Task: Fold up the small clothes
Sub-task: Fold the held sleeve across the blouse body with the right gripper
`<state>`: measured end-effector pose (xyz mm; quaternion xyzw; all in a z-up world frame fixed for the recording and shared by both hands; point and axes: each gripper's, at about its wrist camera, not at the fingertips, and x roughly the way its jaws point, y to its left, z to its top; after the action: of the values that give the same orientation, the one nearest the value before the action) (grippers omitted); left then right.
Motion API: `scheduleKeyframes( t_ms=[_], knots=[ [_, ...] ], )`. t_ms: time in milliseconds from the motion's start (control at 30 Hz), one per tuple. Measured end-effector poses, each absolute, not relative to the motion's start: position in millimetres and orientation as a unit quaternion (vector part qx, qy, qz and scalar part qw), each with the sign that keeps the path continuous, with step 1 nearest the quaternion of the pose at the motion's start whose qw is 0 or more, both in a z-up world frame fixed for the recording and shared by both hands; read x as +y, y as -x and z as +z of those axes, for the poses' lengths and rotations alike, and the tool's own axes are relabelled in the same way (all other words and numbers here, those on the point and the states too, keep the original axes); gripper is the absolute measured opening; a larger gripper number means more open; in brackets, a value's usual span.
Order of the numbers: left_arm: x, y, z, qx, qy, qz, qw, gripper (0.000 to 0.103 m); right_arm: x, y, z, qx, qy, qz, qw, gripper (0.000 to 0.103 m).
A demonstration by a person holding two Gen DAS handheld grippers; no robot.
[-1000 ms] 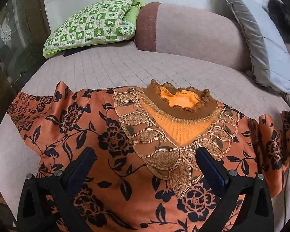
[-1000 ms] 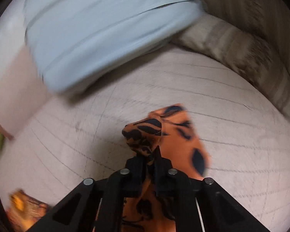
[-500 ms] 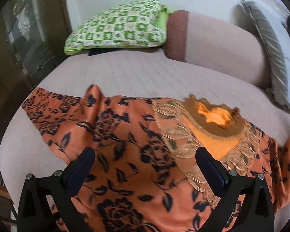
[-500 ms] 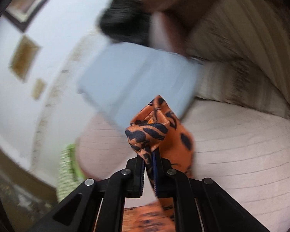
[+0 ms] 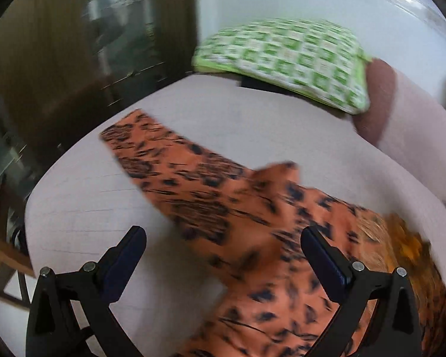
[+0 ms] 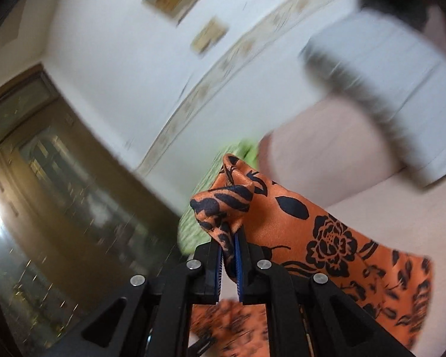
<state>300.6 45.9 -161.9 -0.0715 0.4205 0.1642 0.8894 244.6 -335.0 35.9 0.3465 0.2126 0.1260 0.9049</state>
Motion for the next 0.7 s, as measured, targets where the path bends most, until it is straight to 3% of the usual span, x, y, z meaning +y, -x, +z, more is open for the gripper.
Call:
scheduleKeyframes(
  t_ms=[300,500,700],
  knots=[
    [116,-299,-165,0.428,0.107,0.219,0.87,0.103,-202,-342,-82,0.34,-0.34,0.168,0.861,0.008],
    [133,-299,-167,0.437,0.106,0.225,0.864,0.103,-156,-380,-182,0.461,-0.319,0.166,0.811,0.013],
    [148,-302,-170,0.441,0.127,0.232,0.858,0.103,-118,-384,-205,0.495,-0.252,0.203,0.806,0.014]
  ],
)
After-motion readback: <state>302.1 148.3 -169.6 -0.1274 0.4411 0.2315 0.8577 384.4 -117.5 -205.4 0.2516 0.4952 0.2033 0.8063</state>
